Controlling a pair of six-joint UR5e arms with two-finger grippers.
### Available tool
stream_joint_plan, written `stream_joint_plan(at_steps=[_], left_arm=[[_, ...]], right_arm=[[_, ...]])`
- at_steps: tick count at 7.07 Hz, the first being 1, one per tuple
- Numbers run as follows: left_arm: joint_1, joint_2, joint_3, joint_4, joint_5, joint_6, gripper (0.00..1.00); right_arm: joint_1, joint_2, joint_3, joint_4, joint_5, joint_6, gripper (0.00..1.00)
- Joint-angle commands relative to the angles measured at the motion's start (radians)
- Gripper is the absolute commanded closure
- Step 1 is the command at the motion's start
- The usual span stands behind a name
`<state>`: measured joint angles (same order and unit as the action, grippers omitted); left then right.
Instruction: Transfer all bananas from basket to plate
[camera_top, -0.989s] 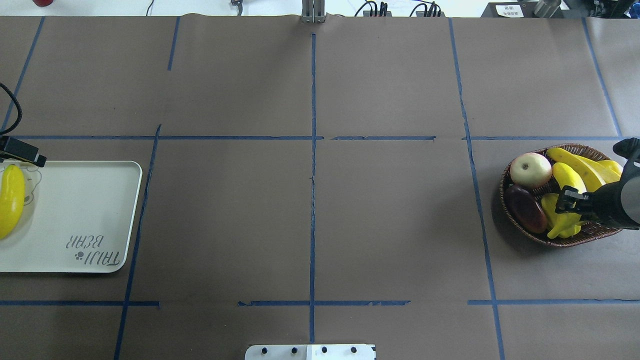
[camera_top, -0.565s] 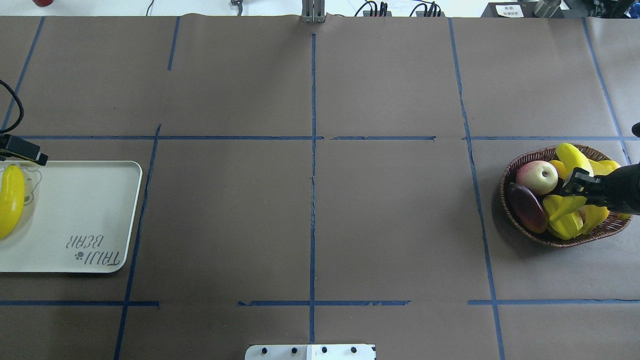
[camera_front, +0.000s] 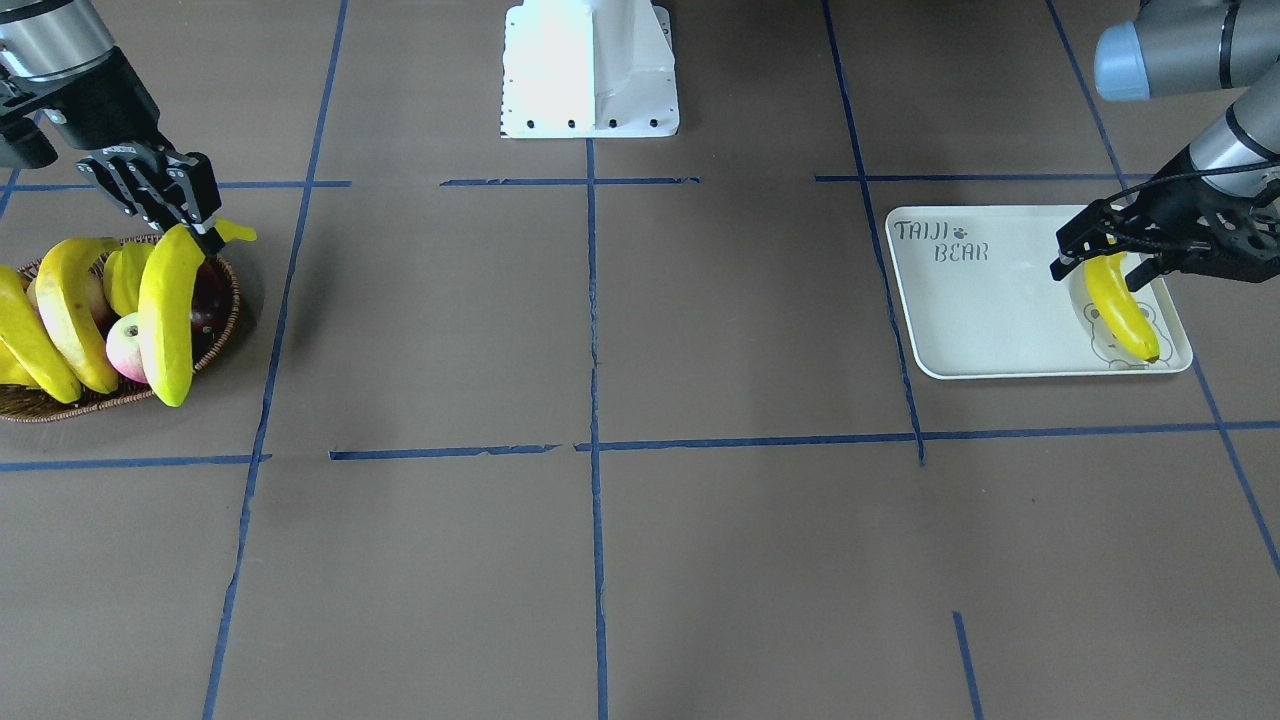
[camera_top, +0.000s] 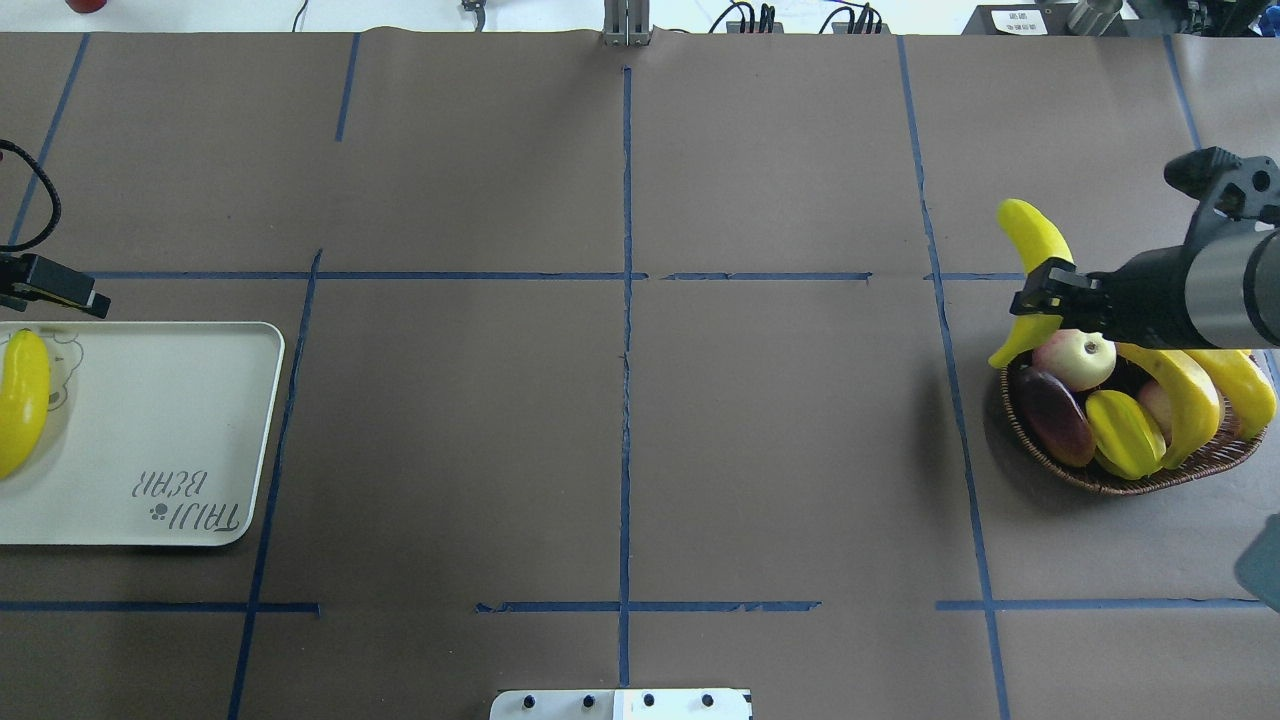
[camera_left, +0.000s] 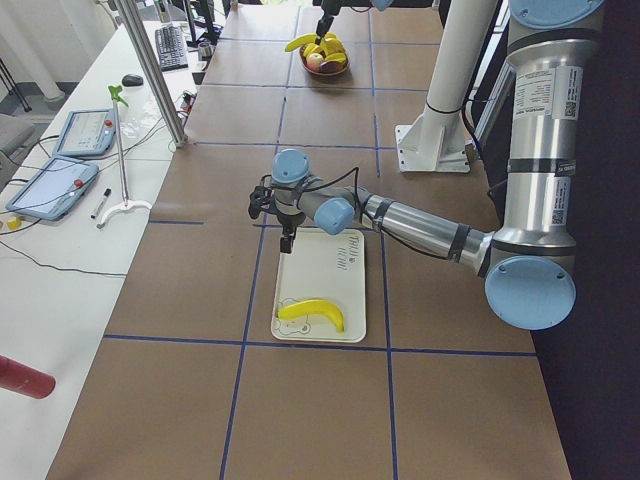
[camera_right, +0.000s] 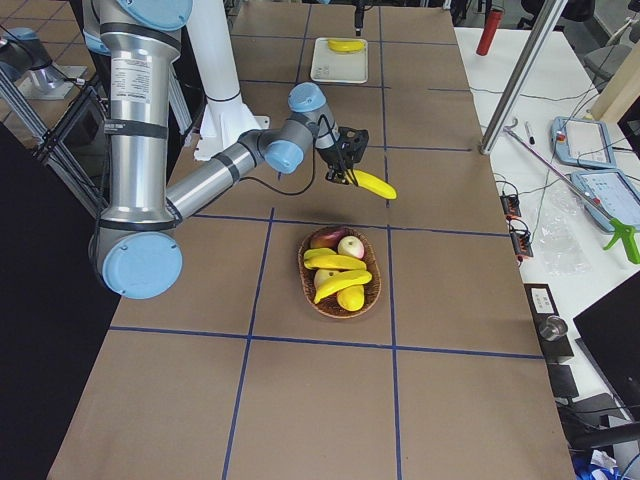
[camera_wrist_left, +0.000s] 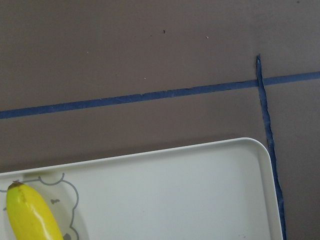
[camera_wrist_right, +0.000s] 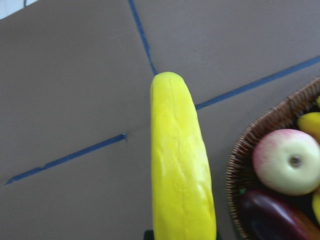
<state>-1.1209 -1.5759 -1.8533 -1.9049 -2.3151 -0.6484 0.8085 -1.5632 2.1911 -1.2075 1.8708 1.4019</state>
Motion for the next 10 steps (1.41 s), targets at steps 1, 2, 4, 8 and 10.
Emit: stream_joint_plan(at_steps=[1, 2, 4, 8, 10], left_arm=[[0.001, -0.071, 0.0, -0.002, -0.056, -0.176, 0.0], [0.003, -0.116, 0.0, -0.003, -0.056, -0.273, 0.0], [0.091, -0.235, -0.007, -0.013, -0.055, -0.551, 0.0], [0.173, -0.427, 0.003, -0.016, -0.046, -0.87, 0.0], [0.174, -0.453, 0.012, -0.016, -0.044, -0.942, 0.0]], right_arm=[[-0.073, 0.188, -0.069, 0.002, 0.007, 0.0, 0.95], [-0.115, 0.284, -0.118, 0.003, 0.002, 0.014, 0.94], [-0.167, 0.383, -0.162, 0.028, -0.002, 0.012, 0.95], [-0.303, 0.455, -0.306, 0.348, -0.129, 0.068, 0.95], [-0.397, 0.48, -0.304, 0.353, -0.246, 0.066, 0.95]])
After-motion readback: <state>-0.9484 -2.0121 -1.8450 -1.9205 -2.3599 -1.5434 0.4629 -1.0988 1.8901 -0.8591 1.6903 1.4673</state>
